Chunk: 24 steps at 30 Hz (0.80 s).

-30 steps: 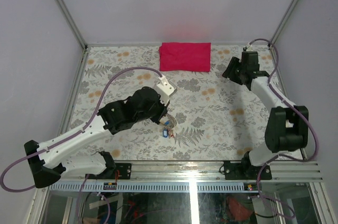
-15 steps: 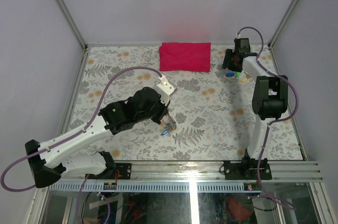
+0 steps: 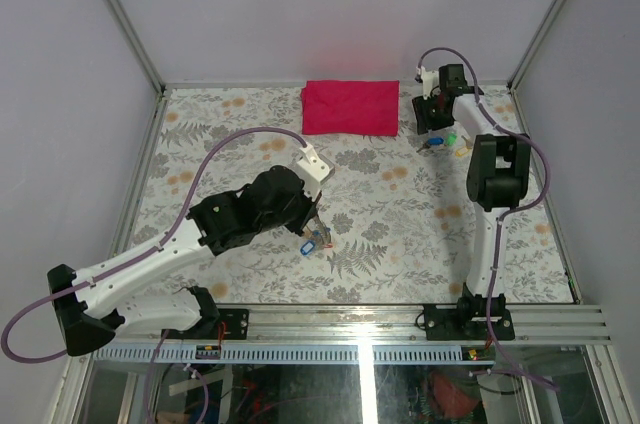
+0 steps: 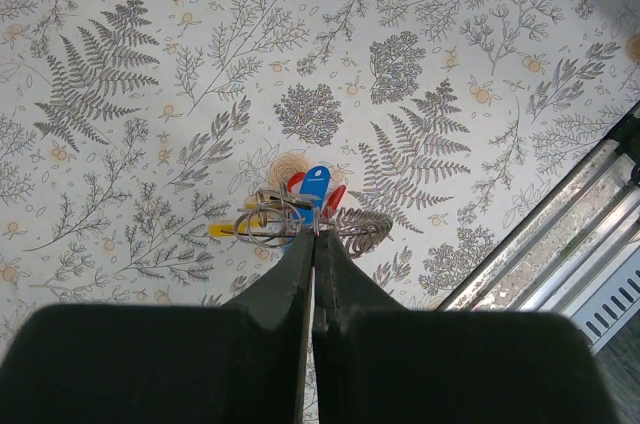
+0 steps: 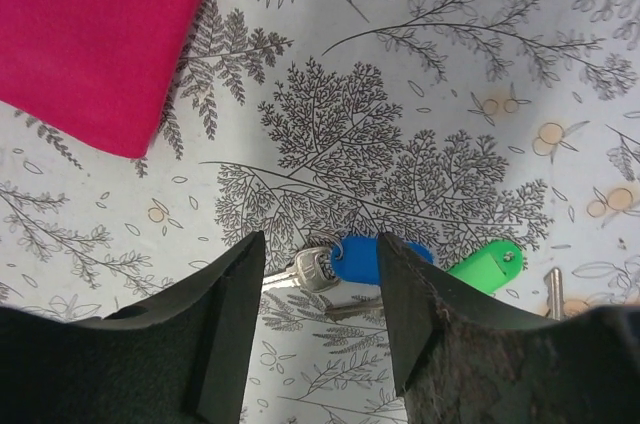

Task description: Put the keys on the keyring

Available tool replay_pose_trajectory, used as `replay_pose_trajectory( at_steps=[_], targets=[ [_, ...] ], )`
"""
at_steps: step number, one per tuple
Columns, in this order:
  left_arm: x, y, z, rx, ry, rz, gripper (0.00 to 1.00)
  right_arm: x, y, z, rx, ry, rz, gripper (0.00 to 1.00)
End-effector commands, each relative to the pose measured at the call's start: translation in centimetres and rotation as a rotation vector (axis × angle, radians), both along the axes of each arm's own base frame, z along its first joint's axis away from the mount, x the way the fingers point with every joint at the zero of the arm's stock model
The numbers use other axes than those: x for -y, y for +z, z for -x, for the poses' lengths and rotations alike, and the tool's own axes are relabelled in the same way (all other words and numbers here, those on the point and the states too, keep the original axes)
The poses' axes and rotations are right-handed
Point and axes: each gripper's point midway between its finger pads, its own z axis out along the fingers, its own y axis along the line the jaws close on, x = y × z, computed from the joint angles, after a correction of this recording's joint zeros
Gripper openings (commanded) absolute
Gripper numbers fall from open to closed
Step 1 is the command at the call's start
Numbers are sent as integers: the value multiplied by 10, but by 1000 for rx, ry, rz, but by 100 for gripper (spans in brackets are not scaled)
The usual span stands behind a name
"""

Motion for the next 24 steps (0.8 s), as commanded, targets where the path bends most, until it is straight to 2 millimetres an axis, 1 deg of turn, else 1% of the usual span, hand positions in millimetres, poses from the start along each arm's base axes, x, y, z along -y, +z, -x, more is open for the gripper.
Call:
replay_pose_trajectory(
  at_steps=[1, 9, 16, 21, 24],
  targets=[
    [2, 10, -7, 46, 11, 18, 0, -4, -16, 5, -74, 115, 15, 54],
    [3, 3, -8, 40, 5, -1, 0, -3, -27, 10, -125, 133, 23, 46],
    [6, 2, -7, 36, -12, -5, 0, 3, -41, 17, -172, 133, 52, 45],
    [6, 4, -8, 44, -16, -13, 0, 5, -46, 16, -184, 128, 67, 40],
    [5, 3, -8, 43, -14, -16, 0, 5, -46, 15, -183, 128, 63, 32]
  ],
)
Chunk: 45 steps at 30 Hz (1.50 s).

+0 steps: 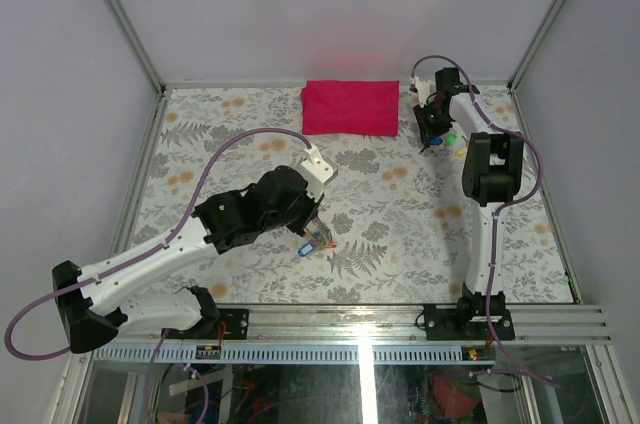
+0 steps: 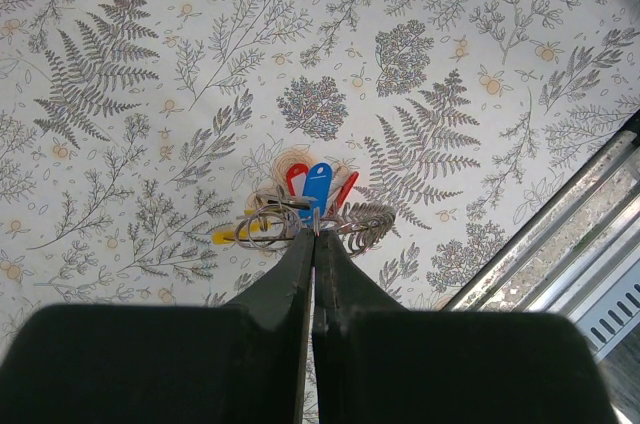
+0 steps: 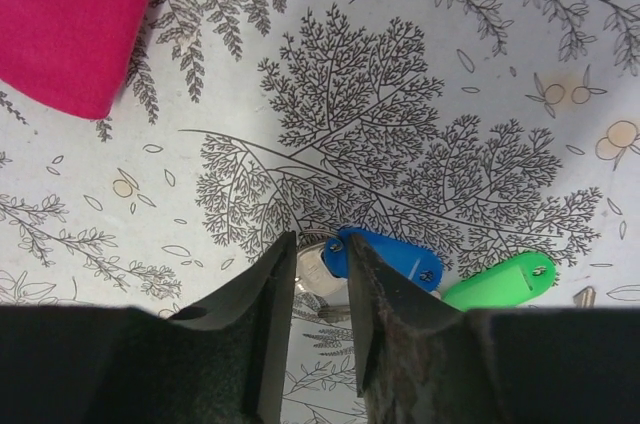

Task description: Put the keys on the keyring

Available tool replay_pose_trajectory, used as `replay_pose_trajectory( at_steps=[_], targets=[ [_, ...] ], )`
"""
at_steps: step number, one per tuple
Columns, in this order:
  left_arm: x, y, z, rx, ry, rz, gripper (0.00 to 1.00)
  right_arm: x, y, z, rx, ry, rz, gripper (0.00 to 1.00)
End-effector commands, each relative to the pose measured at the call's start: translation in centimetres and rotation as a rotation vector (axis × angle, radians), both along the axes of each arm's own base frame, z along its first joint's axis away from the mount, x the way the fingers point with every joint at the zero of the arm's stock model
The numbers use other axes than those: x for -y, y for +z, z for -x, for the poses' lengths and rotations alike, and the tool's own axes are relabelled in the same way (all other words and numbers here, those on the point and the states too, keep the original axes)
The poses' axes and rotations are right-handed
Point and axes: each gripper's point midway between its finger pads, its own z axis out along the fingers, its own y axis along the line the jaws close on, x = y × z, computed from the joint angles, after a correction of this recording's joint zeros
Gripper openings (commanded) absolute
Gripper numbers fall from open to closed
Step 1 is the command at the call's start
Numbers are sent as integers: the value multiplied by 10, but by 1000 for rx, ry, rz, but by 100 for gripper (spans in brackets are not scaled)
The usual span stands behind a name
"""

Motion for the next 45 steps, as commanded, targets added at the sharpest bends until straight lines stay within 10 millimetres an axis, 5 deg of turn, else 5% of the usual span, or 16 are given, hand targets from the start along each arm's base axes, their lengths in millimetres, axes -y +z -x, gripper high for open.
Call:
replay_pose_trajectory(
  at_steps=[1, 14, 21, 26, 32, 35, 39, 45],
  targets=[
    [4, 11, -6, 43, -4, 20, 0, 3, -10, 0, -30, 4, 15, 30],
    [7, 13, -3, 33, -15, 33, 0, -11, -7, 23, -69, -29, -55, 4],
    [6, 19, -3, 37, -14, 41, 0, -46, 21, 51, -1, -46, -118, 0],
    [-7, 23, -6, 68, 30, 22, 0, -86, 38, 96, 6, -2, -107, 0],
    [-16, 29, -5, 84, 49, 20, 0, -150, 36, 191, -66, 134, -107, 0],
    [-18, 30, -5, 87, 56, 19, 0, -170, 45, 215, -53, 136, -208, 14],
    [-18, 31, -5, 84, 59, 22, 0, -149, 73, 194, 108, 10, -187, 42],
    [-18, 31, -3, 76, 57, 27, 0, -61, 115, 125, 248, -295, -211, 58]
  ],
)
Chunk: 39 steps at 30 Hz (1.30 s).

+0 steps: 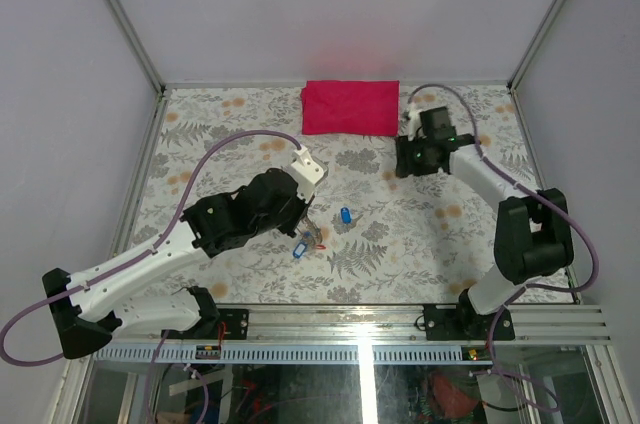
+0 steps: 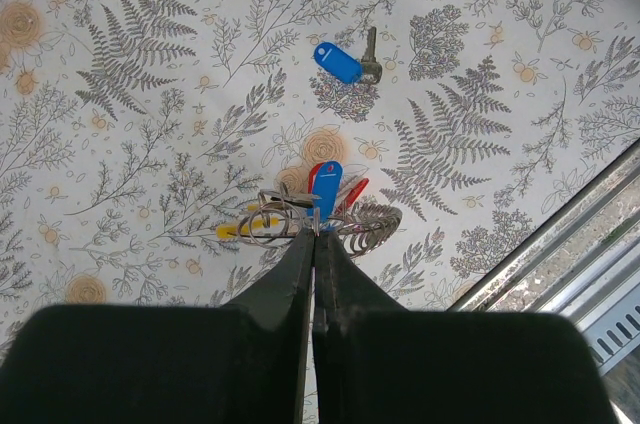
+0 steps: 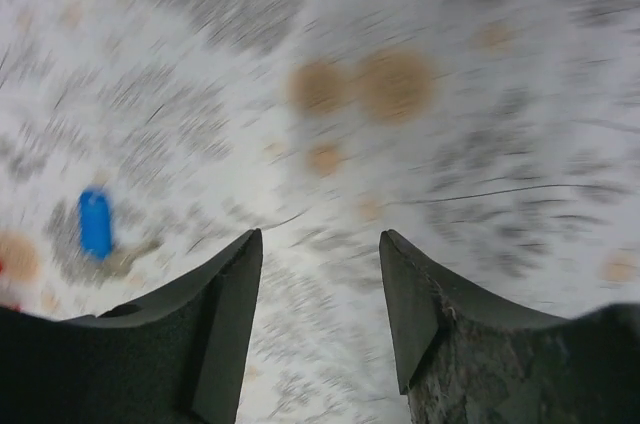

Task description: Put the keys on the keyring

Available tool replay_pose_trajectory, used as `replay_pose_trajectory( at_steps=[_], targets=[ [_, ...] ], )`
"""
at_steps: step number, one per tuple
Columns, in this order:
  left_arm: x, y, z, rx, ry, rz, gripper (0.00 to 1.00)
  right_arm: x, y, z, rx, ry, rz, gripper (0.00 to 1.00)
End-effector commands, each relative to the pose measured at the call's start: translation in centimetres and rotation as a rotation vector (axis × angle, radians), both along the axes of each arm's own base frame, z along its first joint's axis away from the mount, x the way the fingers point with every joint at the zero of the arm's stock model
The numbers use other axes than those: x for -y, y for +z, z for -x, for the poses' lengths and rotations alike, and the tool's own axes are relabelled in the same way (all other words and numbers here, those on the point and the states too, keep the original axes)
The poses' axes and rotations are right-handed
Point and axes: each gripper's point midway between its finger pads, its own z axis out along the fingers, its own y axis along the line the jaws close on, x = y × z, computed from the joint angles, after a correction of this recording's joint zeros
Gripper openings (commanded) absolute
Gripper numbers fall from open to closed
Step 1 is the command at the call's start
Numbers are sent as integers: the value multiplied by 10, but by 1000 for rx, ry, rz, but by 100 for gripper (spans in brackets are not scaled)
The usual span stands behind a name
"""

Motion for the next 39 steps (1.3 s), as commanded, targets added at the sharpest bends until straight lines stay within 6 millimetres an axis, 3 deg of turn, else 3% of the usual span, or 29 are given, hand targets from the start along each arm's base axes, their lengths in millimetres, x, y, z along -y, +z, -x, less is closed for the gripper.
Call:
replay_pose_trajectory(
  at_steps=[1, 8, 13, 23, 30, 39],
  targets=[
    [5, 26, -4, 51, 7, 63, 0, 79, 59, -76, 220, -325, -1, 58],
    [6, 23, -5, 46, -1, 55, 0, 190, 47, -126, 204, -648, 77, 59],
    [5, 20, -5, 45, 0, 47, 0, 234, 35, -147, 196, -734, 100, 60],
    [14, 15, -10, 39, -10, 31, 0, 243, -6, -182, 84, -681, 103, 58],
    [12, 12, -10, 39, -8, 21, 0, 251, -27, -187, 46, -694, 136, 55],
    [13, 10, -10, 33, -7, 15, 0, 251, -48, -180, -8, -687, 143, 43]
  ],
)
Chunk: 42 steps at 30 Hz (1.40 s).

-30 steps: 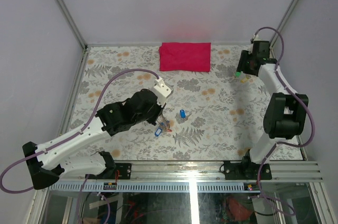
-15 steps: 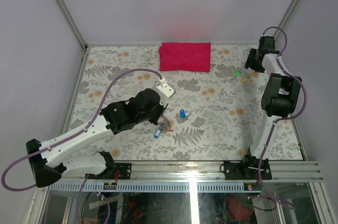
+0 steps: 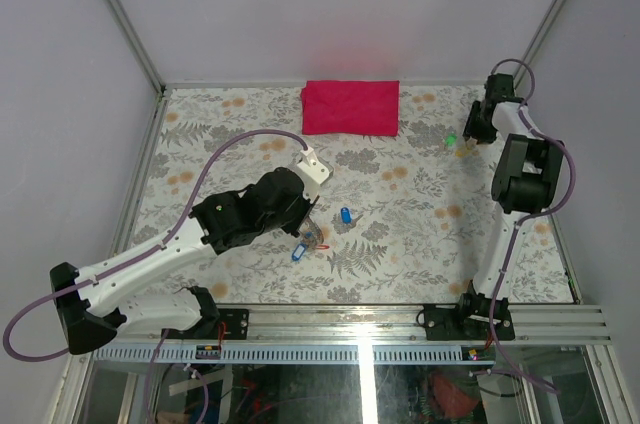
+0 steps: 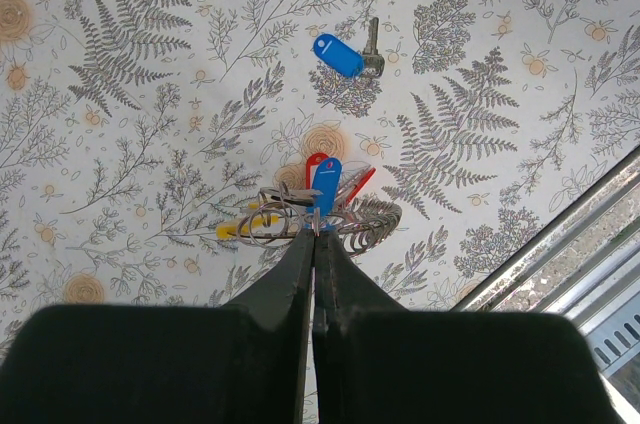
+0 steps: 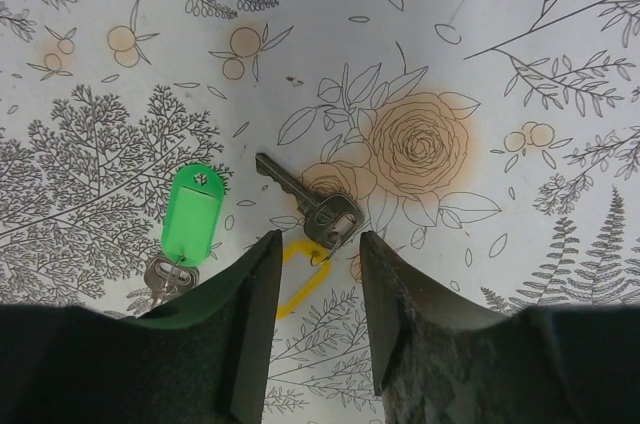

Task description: Put the keys on the keyring

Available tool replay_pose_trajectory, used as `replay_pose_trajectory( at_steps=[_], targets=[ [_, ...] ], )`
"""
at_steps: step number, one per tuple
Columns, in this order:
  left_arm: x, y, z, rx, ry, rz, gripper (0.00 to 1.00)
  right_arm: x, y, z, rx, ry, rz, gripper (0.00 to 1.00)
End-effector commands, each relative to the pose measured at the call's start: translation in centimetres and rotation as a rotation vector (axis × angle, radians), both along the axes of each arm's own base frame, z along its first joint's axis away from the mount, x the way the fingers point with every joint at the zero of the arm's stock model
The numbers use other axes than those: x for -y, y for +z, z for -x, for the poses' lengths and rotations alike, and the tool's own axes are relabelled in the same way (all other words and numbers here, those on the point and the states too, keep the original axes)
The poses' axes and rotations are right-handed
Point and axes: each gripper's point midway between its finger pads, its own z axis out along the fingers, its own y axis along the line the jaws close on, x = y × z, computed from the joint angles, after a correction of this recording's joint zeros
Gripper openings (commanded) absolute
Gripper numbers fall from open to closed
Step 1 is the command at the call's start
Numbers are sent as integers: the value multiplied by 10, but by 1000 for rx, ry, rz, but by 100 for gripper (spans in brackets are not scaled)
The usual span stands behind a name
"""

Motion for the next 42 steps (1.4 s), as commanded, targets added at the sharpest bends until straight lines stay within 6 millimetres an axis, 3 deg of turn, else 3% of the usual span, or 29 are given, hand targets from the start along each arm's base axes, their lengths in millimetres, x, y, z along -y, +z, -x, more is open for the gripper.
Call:
replay_pose_trajectory(
  at_steps=[1, 8, 19, 21, 27, 33, 42],
  targets=[
    [9, 20, -8, 53, -5, 47, 0, 5, -7, -5, -15, 2, 7, 42],
    [9, 20, -8, 54, -7, 47, 0, 6, -14, -3, -33, 2, -1, 39],
    [10, 20, -8, 52, -8, 46, 0, 1, -15, -2, -38, 28, -19, 5],
    [10, 21, -8, 51, -9, 47, 0, -1, -13, 1, -34, 32, -24, 0],
    [12, 25, -7, 53, -12, 59, 0, -18, 10, 15, 14, 54, -57, 0],
    [15, 30, -7, 50, -15, 74, 0, -78, 21, 60, 30, 157, -86, 0],
    [13, 33, -5, 47, -16, 82, 0, -222, 37, 159, 19, 470, -136, 2]
  ],
)
